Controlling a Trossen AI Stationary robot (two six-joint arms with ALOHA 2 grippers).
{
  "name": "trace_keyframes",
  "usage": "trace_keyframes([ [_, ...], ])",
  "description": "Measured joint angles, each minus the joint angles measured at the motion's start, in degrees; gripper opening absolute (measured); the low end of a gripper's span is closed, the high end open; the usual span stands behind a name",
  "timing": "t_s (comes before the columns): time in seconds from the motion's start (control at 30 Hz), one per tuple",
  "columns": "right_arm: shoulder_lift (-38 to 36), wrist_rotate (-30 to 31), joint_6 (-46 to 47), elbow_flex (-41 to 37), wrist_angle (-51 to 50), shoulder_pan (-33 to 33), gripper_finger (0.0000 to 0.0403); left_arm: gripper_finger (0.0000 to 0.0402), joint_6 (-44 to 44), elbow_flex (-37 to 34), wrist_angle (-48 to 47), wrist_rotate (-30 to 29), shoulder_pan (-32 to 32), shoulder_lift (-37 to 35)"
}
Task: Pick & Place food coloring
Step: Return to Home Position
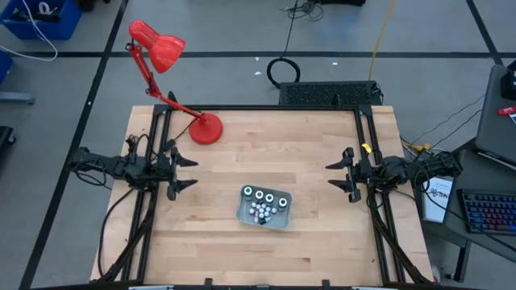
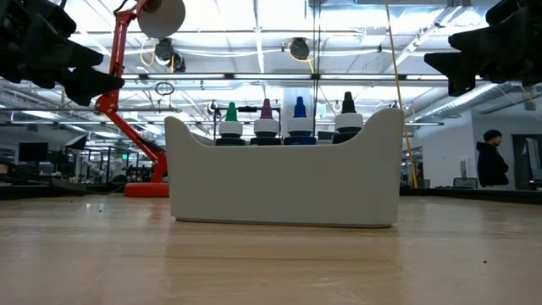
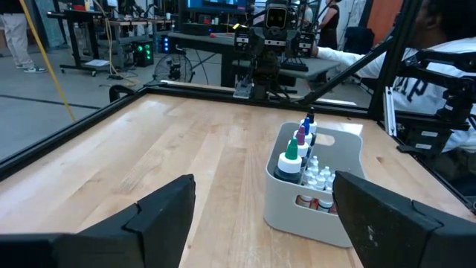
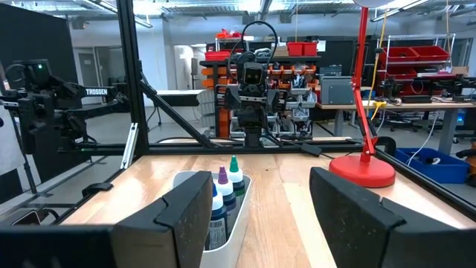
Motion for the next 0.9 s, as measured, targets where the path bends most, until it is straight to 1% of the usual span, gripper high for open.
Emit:
trace_keyframes([
  [0.13, -0.01, 0.0, -0.02, 0.0, 0.0, 0.0, 0.0212, 0.0319, 0.0, 0.0, 0.0, 0.01, 0.0, 0.0],
  [0.37, 0.0, 0.0, -0.02, 0.0, 0.0, 0.0, 0.0212, 0.0311, 0.0, 0.0, 0.0, -0.01, 0.0, 0.0],
  [0.7, 0.0, 0.0, -0.02, 0.0, 0.0, 0.0, 0.0212, 0.0317, 0.0, 0.0, 0.0, 0.01, 0.0, 0.01],
  [0.9, 0.0, 0.0, -0.01, 0.0, 0.0, 0.0, 0.0212, 0.0309, 0.0, 0.0, 0.0, -0.01, 0.0, 0.01],
])
